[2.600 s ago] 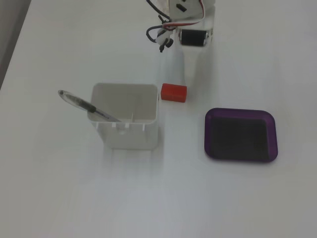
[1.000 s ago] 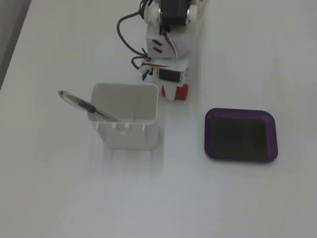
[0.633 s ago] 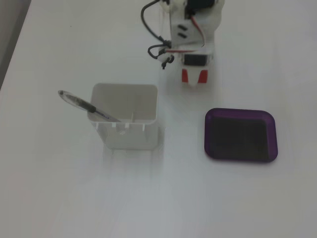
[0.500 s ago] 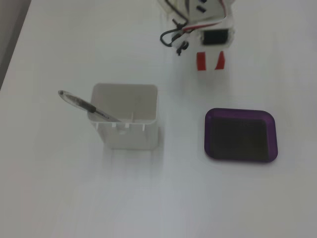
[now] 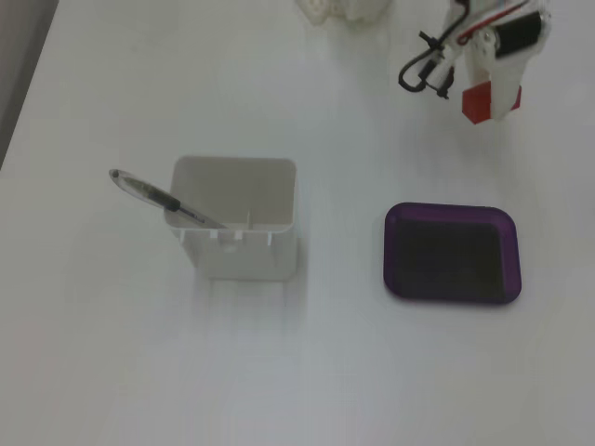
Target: Pick up the red cube and place it in the box.
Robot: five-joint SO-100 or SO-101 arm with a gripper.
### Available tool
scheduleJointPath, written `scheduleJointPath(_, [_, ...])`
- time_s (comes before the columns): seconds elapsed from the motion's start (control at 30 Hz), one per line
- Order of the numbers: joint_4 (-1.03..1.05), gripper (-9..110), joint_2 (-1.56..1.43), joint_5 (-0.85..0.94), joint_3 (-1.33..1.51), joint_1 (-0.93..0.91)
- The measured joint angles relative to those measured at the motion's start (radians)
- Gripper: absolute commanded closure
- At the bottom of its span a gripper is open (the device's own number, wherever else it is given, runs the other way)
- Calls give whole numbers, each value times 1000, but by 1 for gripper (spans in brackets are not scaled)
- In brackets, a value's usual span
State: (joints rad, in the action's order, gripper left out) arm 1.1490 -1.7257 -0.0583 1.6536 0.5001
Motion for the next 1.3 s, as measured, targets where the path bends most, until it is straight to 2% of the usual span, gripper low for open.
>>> scheduleJointPath(0.2, [-3, 102, 250, -150, -238, -9])
scheduleJointPath(0.57, [49, 102, 630, -242, -630, -238])
scheduleJointPath(0.8, [106, 102, 736, -242, -726, -230])
scheduleJointPath(1.2, [106, 101, 749, -242, -736, -244])
scheduleJointPath(1.3, [106, 97, 749, -242, -736, -253])
